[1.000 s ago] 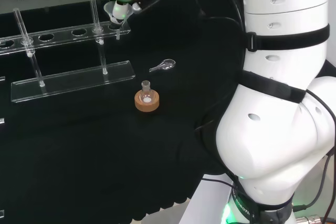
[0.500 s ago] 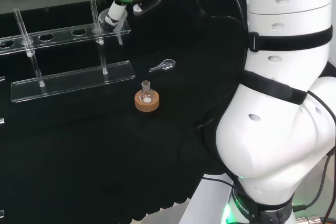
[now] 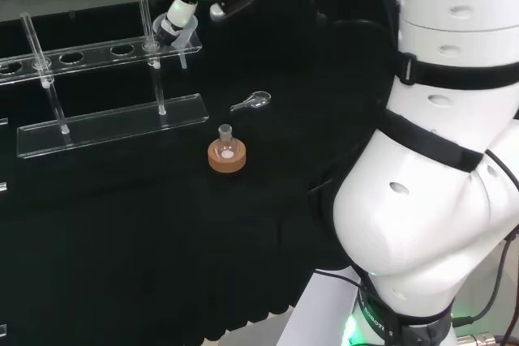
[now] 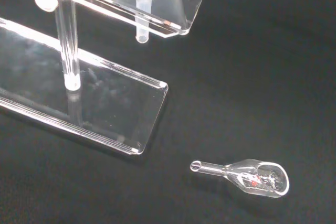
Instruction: Put the funnel back on the funnel stand.
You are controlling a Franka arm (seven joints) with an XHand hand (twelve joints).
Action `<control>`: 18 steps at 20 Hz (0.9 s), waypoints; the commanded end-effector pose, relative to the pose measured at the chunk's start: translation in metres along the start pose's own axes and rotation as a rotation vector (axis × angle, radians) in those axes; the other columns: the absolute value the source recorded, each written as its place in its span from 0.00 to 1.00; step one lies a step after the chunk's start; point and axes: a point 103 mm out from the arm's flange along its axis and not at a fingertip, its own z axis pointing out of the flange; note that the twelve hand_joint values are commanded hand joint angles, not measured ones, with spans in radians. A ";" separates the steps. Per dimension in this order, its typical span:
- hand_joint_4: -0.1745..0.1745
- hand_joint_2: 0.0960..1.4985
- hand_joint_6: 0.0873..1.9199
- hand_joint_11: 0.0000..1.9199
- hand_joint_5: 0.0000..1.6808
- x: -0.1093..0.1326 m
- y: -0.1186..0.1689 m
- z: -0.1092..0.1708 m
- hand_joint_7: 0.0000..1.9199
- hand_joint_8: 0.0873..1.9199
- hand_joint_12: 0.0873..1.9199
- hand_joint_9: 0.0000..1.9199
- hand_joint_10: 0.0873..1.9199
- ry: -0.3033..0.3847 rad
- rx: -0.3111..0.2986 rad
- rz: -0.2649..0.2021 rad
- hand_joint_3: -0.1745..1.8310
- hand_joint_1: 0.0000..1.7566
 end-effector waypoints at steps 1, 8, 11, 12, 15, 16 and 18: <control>0.41 0.42 0.00 0.22 0.14 -0.006 -0.057 -0.016 0.07 0.31 0.71 0.22 0.32 0.053 -0.077 0.066 0.19 0.27; 0.40 0.44 0.00 0.22 0.16 -0.017 -0.108 -0.014 0.08 0.32 0.71 0.23 0.32 0.093 -0.100 0.149 0.19 0.29; 0.40 0.44 0.00 0.22 0.16 -0.024 -0.128 -0.013 0.08 0.32 0.71 0.23 0.32 0.102 -0.108 0.182 0.19 0.30; 0.40 0.45 0.00 0.22 0.16 -0.026 -0.136 -0.012 0.08 0.31 0.71 0.23 0.32 0.102 -0.107 0.196 0.19 0.30; 0.40 0.45 0.00 0.23 0.16 -0.032 -0.154 -0.007 0.08 0.31 0.71 0.24 0.31 0.100 -0.095 0.228 0.19 0.30; 0.40 0.45 0.00 0.23 0.16 -0.034 -0.159 -0.005 0.08 0.31 0.71 0.24 0.31 0.102 -0.093 0.238 0.19 0.30; 0.40 0.45 0.00 0.23 0.16 -0.038 -0.166 -0.002 0.08 0.31 0.71 0.24 0.31 0.102 -0.088 0.255 0.19 0.30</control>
